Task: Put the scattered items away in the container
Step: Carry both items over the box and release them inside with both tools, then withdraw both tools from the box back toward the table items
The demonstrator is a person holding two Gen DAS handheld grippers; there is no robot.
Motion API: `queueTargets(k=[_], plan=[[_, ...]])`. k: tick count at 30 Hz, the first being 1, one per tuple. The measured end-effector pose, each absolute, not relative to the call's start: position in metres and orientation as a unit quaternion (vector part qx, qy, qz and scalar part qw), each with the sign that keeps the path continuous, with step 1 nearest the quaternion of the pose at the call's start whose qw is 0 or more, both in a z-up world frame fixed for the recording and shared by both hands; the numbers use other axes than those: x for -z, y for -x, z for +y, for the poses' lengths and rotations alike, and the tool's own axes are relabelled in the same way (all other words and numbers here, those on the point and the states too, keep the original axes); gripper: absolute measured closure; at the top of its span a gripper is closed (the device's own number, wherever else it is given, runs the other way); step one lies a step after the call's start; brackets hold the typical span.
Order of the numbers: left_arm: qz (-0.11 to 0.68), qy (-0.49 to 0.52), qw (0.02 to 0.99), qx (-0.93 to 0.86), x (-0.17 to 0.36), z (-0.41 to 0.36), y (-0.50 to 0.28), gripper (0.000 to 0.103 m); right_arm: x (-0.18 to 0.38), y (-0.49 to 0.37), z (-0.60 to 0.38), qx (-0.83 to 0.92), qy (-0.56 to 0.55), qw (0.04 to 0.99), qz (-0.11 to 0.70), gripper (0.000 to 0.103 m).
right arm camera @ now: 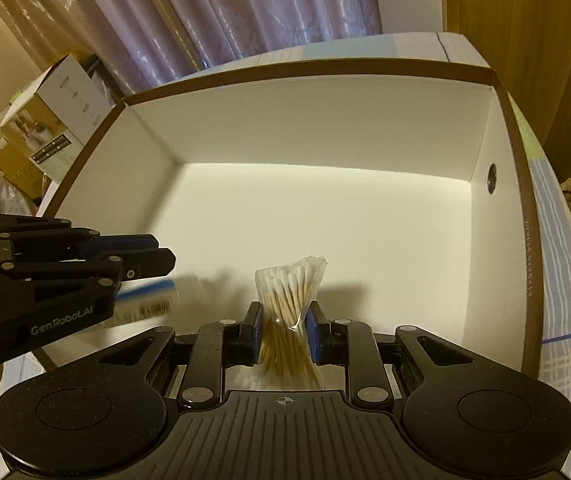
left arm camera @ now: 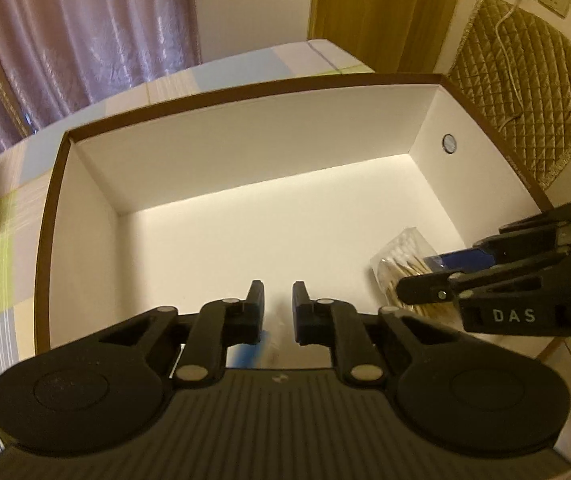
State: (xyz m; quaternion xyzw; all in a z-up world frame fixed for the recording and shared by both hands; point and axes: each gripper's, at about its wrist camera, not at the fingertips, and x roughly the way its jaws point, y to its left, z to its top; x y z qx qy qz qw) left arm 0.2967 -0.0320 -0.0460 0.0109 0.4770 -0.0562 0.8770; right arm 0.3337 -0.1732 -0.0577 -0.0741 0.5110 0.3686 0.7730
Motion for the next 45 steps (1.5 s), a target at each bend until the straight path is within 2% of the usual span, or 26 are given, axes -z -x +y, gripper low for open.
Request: queueTargets(k=[4, 5, 6, 7, 8, 13, 15, 19, 23, 29, 45], plan=[[0.479, -0.005, 0.876, 0.049, 0.042, -0.025, -0.294, 0.083, 0.057, -0.335, -0.168, -0.375, 0.064, 0.760, 0.527, 0.078], [0.481, -0.004, 0.876, 0.045, 0.041, -0.024, -0.294, 0.078, 0.058, -0.334, -0.166, -0.376, 0.061, 0.756, 0.532, 0.071], [0.482, -0.004, 0.875, 0.040, 0.041, -0.022, -0.292, 0.073, 0.057, -0.333, -0.166, -0.377, 0.055, 0.754, 0.535, 0.041], [0.484, -0.004, 0.875, 0.035, 0.040, -0.021, -0.291, 0.072, 0.056, -0.330, -0.166, -0.376, 0.055, 0.758, 0.530, 0.020], [0.486, -0.004, 0.873, 0.031, 0.040, -0.020, -0.289, 0.068, 0.053, -0.327, -0.166, -0.379, 0.059, 0.763, 0.520, 0.007], [0.500, 0.010, 0.866, 0.020, 0.036, -0.012, -0.280, 0.051, 0.050, -0.321, -0.161, -0.380, 0.077, 0.753, 0.532, 0.007], [0.505, 0.011, 0.863, 0.012, 0.034, -0.011, -0.277, 0.033, 0.052, -0.320, -0.161, -0.376, 0.086, 0.747, 0.541, 0.007], [0.512, 0.002, 0.859, 0.009, 0.031, -0.012, -0.271, 0.030, 0.052, -0.315, -0.161, -0.368, 0.105, 0.739, 0.555, 0.007], [0.514, -0.005, 0.858, 0.005, 0.026, -0.015, -0.268, 0.020, 0.052, -0.310, -0.162, -0.358, 0.117, 0.738, 0.560, 0.007], [0.508, -0.018, 0.861, 0.001, 0.017, -0.019, -0.260, 0.016, 0.044, -0.303, -0.166, -0.346, 0.123, 0.747, 0.555, 0.007], [0.467, -0.042, 0.883, -0.003, -0.020, -0.028, -0.226, 0.014, 0.006, -0.272, -0.187, -0.331, 0.121, 0.791, 0.501, 0.007]])
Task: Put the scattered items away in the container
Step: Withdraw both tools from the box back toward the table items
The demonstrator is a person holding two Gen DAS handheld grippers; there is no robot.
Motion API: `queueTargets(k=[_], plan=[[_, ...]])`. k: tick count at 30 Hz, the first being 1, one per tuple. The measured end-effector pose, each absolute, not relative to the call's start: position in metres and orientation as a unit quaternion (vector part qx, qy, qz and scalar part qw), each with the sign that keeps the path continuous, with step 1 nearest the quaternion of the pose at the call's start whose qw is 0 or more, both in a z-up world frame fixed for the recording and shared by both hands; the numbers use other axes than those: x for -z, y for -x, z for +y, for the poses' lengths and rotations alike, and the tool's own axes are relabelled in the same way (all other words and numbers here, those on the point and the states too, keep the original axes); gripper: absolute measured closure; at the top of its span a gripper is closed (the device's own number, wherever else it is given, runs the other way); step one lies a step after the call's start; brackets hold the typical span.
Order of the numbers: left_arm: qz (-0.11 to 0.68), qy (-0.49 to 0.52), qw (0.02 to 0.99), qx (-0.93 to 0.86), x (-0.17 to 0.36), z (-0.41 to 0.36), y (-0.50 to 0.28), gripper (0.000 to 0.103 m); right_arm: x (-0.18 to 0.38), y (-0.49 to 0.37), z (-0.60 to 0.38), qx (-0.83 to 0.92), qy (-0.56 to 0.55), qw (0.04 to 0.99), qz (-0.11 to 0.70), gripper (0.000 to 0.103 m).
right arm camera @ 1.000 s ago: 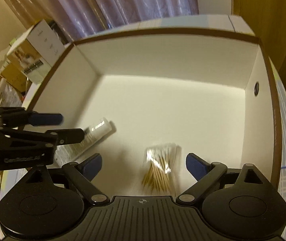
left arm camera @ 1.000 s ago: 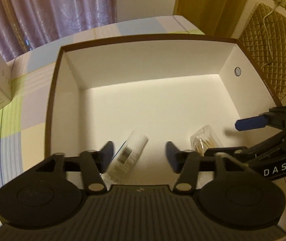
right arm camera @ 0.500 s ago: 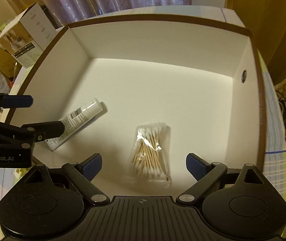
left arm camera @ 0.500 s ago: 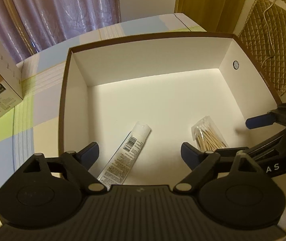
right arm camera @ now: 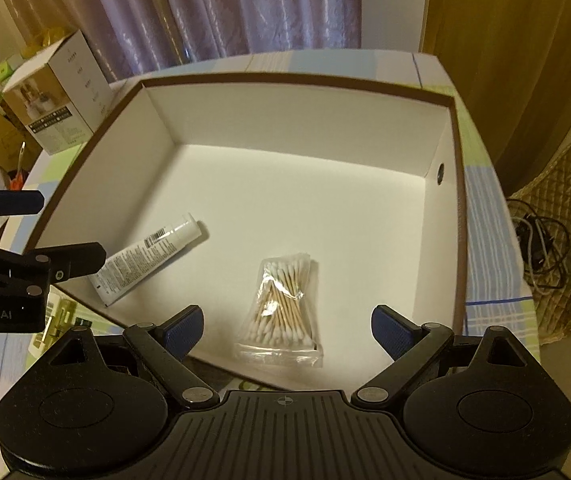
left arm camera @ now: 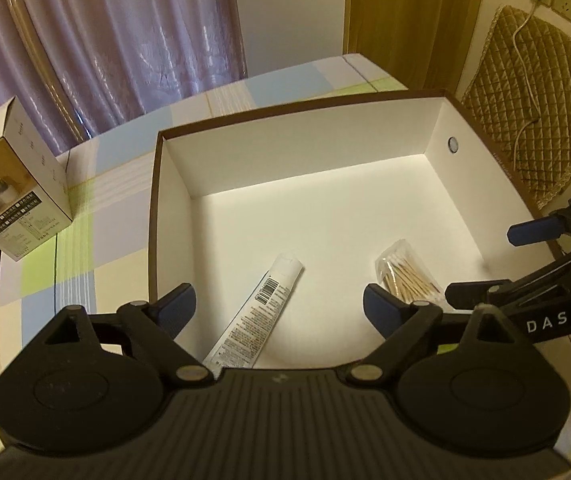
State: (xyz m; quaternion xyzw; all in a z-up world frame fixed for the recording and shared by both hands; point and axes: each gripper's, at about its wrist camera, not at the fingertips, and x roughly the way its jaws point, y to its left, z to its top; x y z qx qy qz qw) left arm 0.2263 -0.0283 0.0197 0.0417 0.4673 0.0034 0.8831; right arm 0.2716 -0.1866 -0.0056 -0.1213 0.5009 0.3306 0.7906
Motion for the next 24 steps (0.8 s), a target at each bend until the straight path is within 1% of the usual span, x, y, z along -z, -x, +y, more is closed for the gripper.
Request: queueTargets(k=[11, 24], plan=[[0.450, -0.043, 0.892, 0.002, -0.036, -0.028, -0.195, 0.012, -0.014, -0.242, -0.195, -0.325, 0.109, 0.815, 0.467, 0.007], [0.440, -0.039, 0.897, 0.002, -0.041, -0.012, -0.149, 0.010, -0.040, -0.200, -0.219, -0.335, 0.038, 0.841, 0.423, 0.007]])
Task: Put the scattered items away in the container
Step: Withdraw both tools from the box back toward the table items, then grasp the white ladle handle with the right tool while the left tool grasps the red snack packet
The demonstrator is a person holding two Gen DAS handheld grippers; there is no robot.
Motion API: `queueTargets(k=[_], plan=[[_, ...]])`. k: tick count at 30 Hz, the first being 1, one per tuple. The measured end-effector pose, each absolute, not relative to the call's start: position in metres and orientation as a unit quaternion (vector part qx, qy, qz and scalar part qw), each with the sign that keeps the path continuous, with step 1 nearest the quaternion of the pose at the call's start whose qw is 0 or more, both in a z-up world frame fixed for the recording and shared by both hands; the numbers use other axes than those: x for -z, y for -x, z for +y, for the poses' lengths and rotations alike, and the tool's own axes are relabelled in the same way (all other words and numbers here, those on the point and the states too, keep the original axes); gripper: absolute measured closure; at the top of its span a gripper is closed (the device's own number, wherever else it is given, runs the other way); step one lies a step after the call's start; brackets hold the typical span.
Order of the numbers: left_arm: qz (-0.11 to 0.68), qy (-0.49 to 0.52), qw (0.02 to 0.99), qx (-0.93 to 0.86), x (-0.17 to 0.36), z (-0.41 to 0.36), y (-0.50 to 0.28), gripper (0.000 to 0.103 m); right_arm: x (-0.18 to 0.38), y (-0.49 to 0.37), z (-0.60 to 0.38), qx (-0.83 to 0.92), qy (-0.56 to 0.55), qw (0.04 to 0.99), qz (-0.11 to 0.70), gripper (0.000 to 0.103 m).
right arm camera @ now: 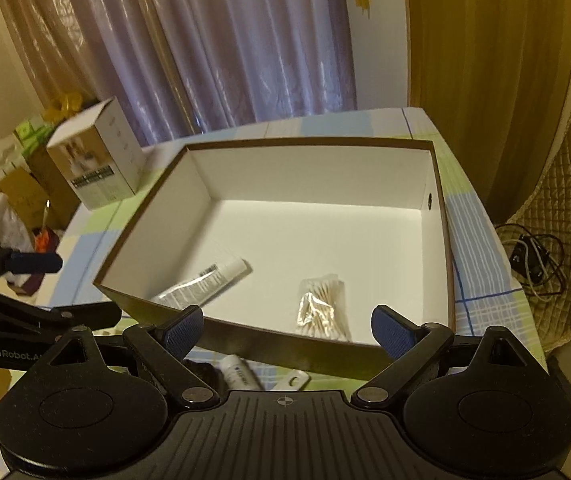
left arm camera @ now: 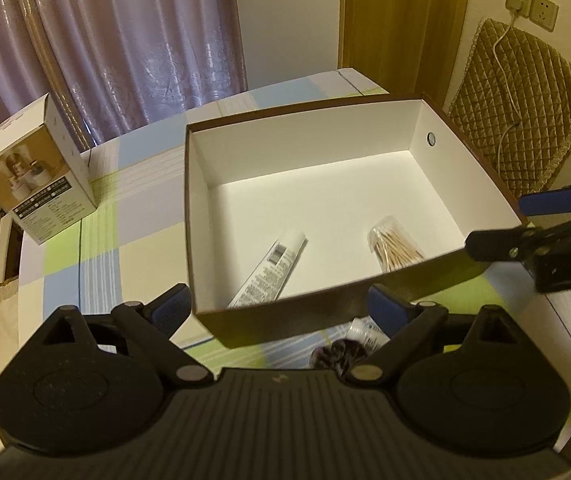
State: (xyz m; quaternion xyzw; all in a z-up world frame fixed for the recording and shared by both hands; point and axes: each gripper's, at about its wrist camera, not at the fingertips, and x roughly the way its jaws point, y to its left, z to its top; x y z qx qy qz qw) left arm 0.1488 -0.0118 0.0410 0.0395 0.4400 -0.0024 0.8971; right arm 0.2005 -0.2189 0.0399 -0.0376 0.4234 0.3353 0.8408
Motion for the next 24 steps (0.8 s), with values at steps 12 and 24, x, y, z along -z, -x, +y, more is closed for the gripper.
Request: queueTargets(k=[12, 24], plan=[[0.448, -0.033, 0.894, -0.015, -0.035, 0.029, -0.098, 0.008, -0.002, -0.166, -0.245, -0.303, -0.037, 0.815, 0.493, 0.007], [0.495, -0.013, 0.869, -0.009, 0.003, 0.048, -0.052, 0.008, 0.032, -0.128, -0.257, -0.278, -0.083, 0.791, 0.539, 0.007]])
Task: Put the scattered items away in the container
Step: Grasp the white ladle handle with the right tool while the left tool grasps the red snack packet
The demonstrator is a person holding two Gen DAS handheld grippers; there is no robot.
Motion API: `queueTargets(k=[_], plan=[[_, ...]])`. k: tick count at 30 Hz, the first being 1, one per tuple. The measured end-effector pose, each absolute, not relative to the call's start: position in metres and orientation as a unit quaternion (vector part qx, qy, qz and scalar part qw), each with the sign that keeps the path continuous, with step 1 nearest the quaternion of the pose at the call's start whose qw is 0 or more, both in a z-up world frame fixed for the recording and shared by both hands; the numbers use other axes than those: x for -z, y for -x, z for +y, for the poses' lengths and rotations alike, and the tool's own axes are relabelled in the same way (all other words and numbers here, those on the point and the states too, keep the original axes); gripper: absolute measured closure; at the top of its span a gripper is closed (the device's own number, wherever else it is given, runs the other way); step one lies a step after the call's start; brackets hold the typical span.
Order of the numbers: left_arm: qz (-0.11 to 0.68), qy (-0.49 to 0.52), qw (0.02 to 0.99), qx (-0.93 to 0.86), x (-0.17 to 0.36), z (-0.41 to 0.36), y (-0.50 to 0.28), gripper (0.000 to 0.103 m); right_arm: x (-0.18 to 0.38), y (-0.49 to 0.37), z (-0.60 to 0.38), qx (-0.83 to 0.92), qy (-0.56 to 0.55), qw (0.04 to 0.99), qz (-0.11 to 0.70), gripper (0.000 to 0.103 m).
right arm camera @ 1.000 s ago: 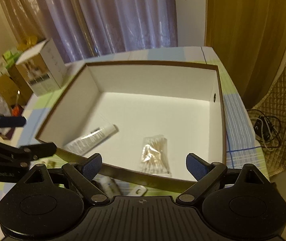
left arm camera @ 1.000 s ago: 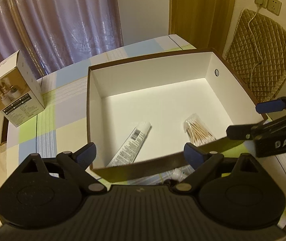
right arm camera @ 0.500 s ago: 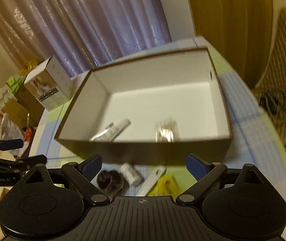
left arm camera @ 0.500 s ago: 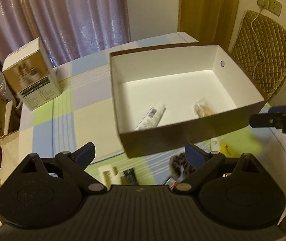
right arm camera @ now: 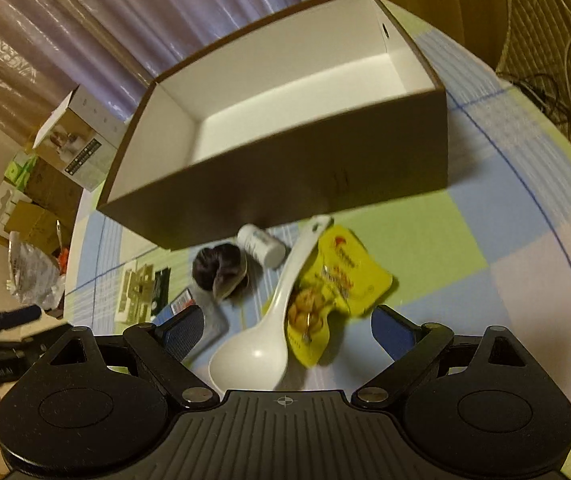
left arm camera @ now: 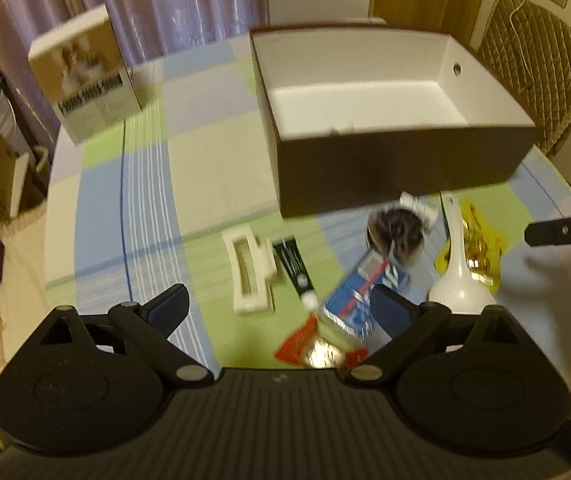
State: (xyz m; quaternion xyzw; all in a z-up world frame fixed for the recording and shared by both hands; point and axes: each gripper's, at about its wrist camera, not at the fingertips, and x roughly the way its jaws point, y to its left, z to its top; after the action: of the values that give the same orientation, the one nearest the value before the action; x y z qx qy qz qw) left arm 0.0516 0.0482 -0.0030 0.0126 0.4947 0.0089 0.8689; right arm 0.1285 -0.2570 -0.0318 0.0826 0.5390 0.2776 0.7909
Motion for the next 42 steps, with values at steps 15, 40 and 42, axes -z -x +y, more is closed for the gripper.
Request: queueTargets(k=[15, 40, 42], plan=[[0.506, -0.003, 0.862, -0.009, 0.016, 0.057, -0.040, 0.008, 0.066, -0.110, -0.256, -0.265, -0.143, 0.756, 0.581, 0.007], [0.542, 0.044, 0.839, -0.003, 0.060, 0.062, -0.032, 0.008, 0.120, -0.118, -0.248, -0.235, -0.201, 0.713, 0.629, 0.094], [0.540, 0.055, 0.840, -0.010, 0.062, 0.064, -0.035, 0.009, 0.121, -0.117, -0.253, -0.233, -0.204, 0.711, 0.631, 0.095]])
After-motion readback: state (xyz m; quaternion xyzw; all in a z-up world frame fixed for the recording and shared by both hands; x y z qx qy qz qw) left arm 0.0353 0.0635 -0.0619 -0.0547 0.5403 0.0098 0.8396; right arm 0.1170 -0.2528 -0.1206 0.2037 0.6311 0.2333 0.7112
